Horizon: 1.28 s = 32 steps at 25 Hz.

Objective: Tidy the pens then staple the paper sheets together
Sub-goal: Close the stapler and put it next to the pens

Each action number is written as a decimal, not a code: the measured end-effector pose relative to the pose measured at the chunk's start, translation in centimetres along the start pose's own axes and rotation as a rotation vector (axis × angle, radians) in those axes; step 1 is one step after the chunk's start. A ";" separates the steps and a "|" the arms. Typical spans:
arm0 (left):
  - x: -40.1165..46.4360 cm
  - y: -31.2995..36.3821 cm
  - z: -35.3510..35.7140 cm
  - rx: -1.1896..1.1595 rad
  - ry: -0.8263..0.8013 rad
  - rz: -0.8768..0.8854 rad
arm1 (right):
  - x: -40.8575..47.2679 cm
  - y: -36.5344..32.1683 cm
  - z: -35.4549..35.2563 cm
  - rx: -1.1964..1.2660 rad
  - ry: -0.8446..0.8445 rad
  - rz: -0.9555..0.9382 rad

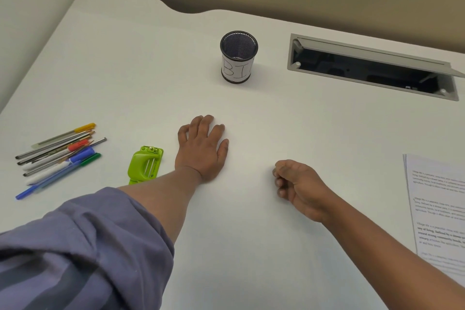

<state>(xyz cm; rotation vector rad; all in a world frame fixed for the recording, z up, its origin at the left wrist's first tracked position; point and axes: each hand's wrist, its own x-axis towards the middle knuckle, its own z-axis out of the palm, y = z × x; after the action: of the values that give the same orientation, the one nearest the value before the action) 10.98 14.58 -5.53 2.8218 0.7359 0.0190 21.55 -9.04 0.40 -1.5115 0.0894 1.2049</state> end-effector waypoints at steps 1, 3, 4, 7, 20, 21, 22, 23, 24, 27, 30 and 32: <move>0.0 0.0 0.0 -0.002 -0.002 -0.001 | 0.0 -0.2 0.2 0.036 0.001 0.012; 0.0 0.0 0.0 -0.001 -0.004 -0.001 | 0.3 -1.1 0.6 0.074 0.011 0.009; 0.0 0.1 -0.1 -0.002 -0.006 -0.001 | 0.5 -2.0 1.0 0.060 0.025 -0.004; 0.0 0.0 -0.2 -0.005 -0.011 -0.001 | 2.0 -6.1 2.6 -0.066 0.102 -0.102; 0.3 0.0 -0.4 0.014 -0.002 0.014 | 12.4 -22.9 8.9 -0.629 0.396 -0.567; 0.3 0.0 -0.4 0.014 -0.006 0.010 | 12.9 -23.1 8.9 -0.640 0.395 -0.561; 0.3 0.1 -0.4 0.015 -0.009 0.007 | 13.1 -23.3 8.8 -0.655 0.390 -0.552; 0.3 0.1 -0.4 0.016 -0.009 0.006 | 13.4 -23.4 8.8 -0.670 0.387 -0.542; 0.3 0.1 -0.4 0.016 -0.008 0.006 | 13.6 -23.5 8.7 -0.677 0.387 -0.533; 0.3 0.1 -0.4 0.011 0.001 0.008 | 14.3 -23.5 8.7 -0.669 0.391 -0.514; 0.3 0.1 -0.3 0.008 0.014 0.012 | 14.6 -23.5 8.8 -0.660 0.379 -0.508; 0.3 0.0 -0.3 0.001 0.025 0.016 | 14.7 -23.3 8.7 -0.664 0.379 -0.507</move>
<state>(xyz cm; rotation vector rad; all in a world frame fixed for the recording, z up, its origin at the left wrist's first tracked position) 11.23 14.77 -5.30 2.8329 0.7190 0.0565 37.81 13.77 7.67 -2.1581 -0.4607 0.5397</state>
